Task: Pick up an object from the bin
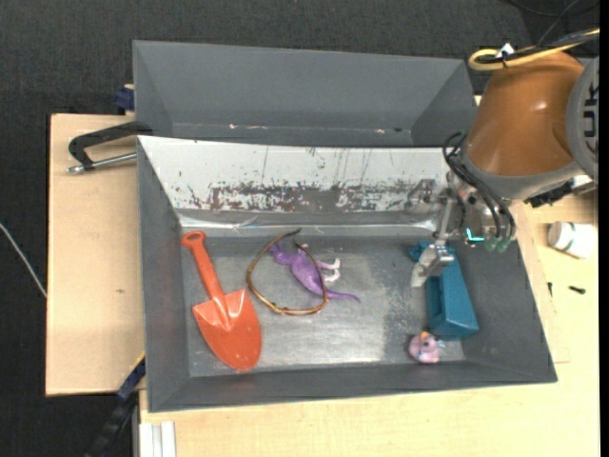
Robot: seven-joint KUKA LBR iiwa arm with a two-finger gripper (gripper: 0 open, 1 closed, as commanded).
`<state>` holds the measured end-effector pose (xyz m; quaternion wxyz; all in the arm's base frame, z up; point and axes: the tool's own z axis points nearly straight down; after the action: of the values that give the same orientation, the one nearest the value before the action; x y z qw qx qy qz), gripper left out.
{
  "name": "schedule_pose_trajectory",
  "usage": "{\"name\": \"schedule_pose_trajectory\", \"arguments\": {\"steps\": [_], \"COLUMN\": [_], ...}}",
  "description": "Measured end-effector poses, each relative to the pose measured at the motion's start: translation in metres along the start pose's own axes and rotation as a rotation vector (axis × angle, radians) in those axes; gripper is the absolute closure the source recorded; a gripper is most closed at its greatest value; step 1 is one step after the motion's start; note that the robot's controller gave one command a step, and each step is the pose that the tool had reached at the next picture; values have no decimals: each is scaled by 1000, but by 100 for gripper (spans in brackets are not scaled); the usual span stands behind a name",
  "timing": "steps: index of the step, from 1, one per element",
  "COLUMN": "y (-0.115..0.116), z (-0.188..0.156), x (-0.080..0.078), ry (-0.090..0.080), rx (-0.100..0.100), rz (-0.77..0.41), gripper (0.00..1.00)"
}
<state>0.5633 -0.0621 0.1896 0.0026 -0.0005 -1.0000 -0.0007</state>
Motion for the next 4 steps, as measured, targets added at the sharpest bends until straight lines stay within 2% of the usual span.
{"name": "schedule_pose_trajectory", "arguments": {"steps": [1,2,3,4], "y": [0,51,83,112], "z": [-4,48,55,65], "x": [-2,0,-9,1], "ry": [-8,-10,-9,-7], "rx": [1,2,0,0], "rz": [-1,-110,-70,29], "gripper": [0,0,0,0]}}
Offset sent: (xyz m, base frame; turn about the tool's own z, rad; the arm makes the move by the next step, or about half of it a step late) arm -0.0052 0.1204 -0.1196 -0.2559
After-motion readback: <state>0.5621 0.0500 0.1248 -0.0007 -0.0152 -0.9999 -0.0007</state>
